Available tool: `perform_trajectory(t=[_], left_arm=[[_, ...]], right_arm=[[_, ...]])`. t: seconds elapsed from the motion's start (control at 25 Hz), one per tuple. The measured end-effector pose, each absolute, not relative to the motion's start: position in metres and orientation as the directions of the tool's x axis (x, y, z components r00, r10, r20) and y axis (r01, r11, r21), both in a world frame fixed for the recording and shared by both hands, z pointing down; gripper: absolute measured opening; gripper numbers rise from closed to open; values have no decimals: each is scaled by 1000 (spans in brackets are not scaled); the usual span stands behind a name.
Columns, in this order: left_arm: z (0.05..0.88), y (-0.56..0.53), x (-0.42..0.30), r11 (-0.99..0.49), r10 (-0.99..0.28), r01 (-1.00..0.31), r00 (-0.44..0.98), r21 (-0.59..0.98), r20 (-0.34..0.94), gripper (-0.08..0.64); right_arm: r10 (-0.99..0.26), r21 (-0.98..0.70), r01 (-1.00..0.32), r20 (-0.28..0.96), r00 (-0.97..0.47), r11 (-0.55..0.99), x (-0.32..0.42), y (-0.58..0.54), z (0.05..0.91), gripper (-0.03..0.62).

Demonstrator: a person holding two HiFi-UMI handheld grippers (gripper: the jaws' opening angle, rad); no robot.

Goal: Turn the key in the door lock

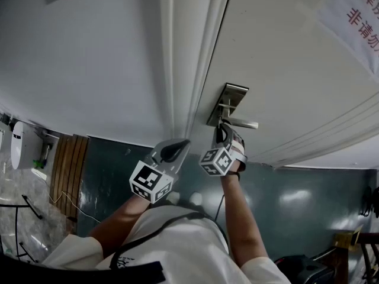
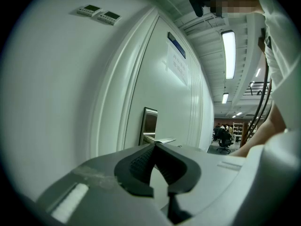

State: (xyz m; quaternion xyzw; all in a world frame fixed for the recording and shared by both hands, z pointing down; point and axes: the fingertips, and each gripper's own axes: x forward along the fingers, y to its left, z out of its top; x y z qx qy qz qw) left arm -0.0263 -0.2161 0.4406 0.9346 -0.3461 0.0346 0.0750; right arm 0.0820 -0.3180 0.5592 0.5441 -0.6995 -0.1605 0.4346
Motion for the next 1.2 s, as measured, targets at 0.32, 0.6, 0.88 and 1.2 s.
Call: perform_trajectory(t=[0.32,0.6,0.88,1.2], left_arm=[[439,-215,-20,-756,-634,-644,765,117,114,5],[437,-213,-16,-756,-635,-644,765,113,109,5],[438,-211,-13,-753,-639,-649,761,110,113,5],[435,-209,-6,-754,-640,-649,761,104,110,5]], right_arm=[[-899,795,-452,437,-35,404,81,-317,561,61],[-897,846,-310,438,-63,434,79,-315,564,63],[-894,879,-167,444,-58,447,78,-314,562,64],[-891,844,-292,444,-92,451,79,-314,564,72]])
